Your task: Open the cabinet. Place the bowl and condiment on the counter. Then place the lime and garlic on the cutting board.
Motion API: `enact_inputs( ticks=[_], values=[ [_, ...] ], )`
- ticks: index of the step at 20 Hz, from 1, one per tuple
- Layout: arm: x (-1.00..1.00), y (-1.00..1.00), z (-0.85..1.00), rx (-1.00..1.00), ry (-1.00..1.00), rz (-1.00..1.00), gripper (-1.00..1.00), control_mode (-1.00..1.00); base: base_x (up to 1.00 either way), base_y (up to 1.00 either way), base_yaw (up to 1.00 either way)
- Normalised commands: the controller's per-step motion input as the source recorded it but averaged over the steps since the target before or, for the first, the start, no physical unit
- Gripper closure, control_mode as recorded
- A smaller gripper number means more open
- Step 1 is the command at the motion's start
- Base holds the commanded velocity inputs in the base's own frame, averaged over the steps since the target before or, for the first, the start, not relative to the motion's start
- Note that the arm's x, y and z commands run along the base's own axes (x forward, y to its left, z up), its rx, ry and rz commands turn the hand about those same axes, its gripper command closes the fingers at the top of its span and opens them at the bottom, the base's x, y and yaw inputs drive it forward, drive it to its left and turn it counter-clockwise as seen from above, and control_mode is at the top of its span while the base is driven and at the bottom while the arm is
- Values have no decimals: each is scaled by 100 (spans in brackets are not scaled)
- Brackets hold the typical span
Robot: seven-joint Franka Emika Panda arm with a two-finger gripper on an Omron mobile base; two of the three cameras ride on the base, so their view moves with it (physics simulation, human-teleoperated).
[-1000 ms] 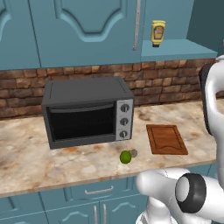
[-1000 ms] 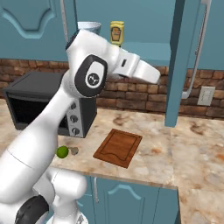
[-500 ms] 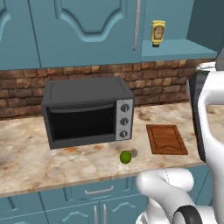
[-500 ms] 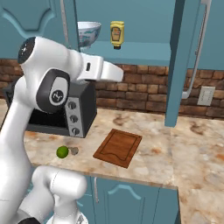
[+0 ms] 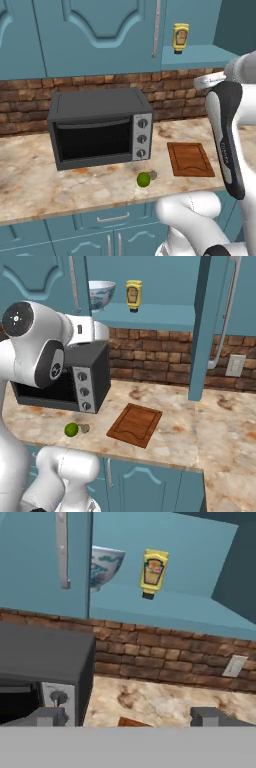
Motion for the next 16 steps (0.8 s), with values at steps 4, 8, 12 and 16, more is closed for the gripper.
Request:
enact_inputs(
  ticks=[4, 8, 12, 16],
  values=[
    [41, 100, 51, 11, 0, 6, -100, -100, 0, 0, 0],
    [58, 92, 44, 5, 0, -17, -100, -100, 0, 0, 0],
    [87, 23, 17, 5, 3, -28, -100, -100, 0, 0, 0],
    [98, -2, 0, 7, 1, -13, -100, -100, 0, 0, 0]
  ],
)
